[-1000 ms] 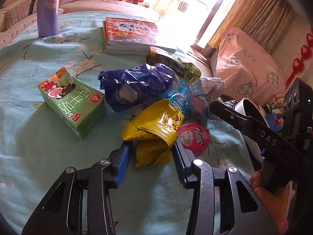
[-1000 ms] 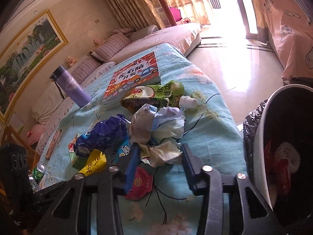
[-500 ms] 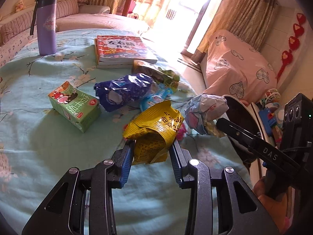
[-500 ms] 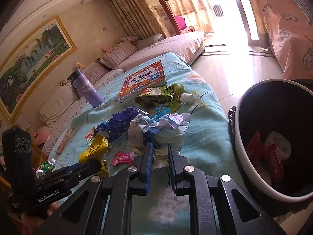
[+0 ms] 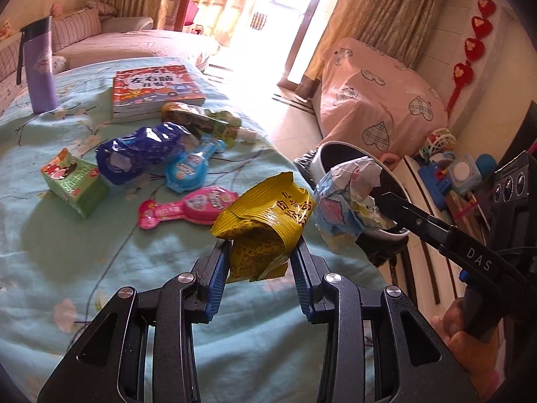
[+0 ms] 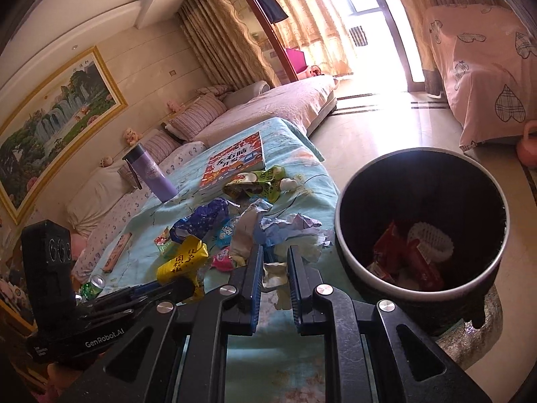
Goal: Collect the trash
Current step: 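Carry the yellow wrapper in left tool and paper in right tool over the bin, then open left tool to drop the yellow wrapper while right tool releases the paper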
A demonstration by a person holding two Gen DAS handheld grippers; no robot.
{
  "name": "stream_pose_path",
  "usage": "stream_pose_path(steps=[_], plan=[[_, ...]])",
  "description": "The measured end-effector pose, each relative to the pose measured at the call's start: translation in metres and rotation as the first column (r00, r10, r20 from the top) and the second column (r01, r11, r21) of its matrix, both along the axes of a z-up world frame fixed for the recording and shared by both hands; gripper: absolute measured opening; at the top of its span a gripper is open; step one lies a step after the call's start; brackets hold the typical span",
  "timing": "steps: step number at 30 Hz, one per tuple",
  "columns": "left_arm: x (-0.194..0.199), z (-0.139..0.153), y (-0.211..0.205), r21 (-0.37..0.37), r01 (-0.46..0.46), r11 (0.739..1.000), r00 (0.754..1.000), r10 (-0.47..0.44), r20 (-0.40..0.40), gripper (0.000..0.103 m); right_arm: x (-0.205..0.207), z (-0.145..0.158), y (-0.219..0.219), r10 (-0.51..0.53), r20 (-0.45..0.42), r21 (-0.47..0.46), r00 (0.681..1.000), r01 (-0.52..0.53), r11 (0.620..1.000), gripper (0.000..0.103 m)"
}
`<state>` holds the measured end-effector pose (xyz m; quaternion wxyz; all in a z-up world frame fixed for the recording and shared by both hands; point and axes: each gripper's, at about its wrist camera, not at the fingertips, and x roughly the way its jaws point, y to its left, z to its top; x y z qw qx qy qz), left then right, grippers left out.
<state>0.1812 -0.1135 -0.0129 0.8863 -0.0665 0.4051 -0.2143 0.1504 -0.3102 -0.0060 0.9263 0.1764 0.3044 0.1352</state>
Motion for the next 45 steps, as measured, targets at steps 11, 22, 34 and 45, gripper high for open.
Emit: stream_pose_path(steps=[11, 22, 34, 45], plan=[[-0.005, 0.007, -0.038, 0.013, 0.066, 0.998, 0.998, -0.066, 0.011, 0.035, -0.017, 0.005, -0.037, -0.079, 0.024, 0.017, 0.997, 0.078, 0.997, 0.014], [0.011, 0.015, -0.092, 0.042, 0.146, 0.988, 0.989, -0.147, 0.022, 0.035, -0.012, 0.003, -0.080, -0.157, 0.023, 0.024, 0.987, 0.157, 0.987, 0.014], [0.040, 0.009, -0.138, 0.079, 0.194, 0.978, 0.981, -0.193, -0.014, 0.035, 0.007, -0.018, -0.117, -0.206, -0.034, 0.016, 0.978, 0.207, 0.978, 0.015], [0.059, 0.002, -0.167, 0.117, 0.227, 0.967, 0.974, -0.225, -0.032, 0.036, 0.022, -0.022, -0.132, -0.213, -0.061, 0.005, 0.975, 0.214, 0.977, 0.015]])
